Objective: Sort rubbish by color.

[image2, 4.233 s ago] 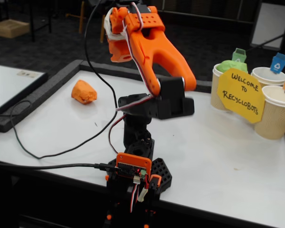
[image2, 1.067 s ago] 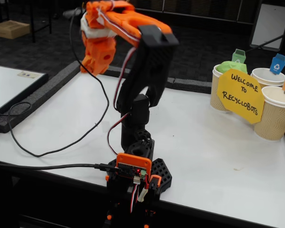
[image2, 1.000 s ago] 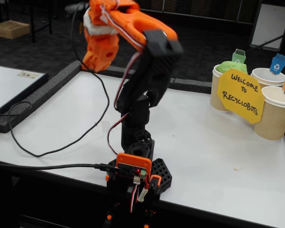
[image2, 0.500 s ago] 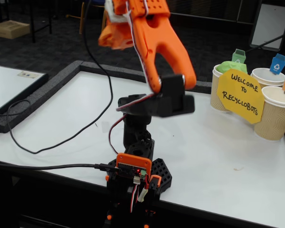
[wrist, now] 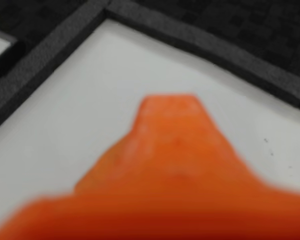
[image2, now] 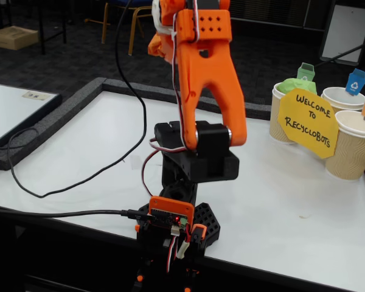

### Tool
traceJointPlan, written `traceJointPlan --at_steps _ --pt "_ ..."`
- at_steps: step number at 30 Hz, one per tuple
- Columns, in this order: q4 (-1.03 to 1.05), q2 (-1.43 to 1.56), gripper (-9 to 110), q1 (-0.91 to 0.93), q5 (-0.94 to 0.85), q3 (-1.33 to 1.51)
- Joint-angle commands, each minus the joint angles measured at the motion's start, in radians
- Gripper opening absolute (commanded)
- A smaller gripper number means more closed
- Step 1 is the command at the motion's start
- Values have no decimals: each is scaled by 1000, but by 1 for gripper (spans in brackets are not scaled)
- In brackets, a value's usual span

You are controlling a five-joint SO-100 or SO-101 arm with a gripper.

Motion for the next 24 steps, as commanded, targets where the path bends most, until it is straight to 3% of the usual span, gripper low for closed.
traceJointPlan --at_steps 1,12,24 --pt "8 11 0 34 -21 -118" --pt "11 55 0 207 -21 -127" --pt "9 55 0 650 -21 -101"
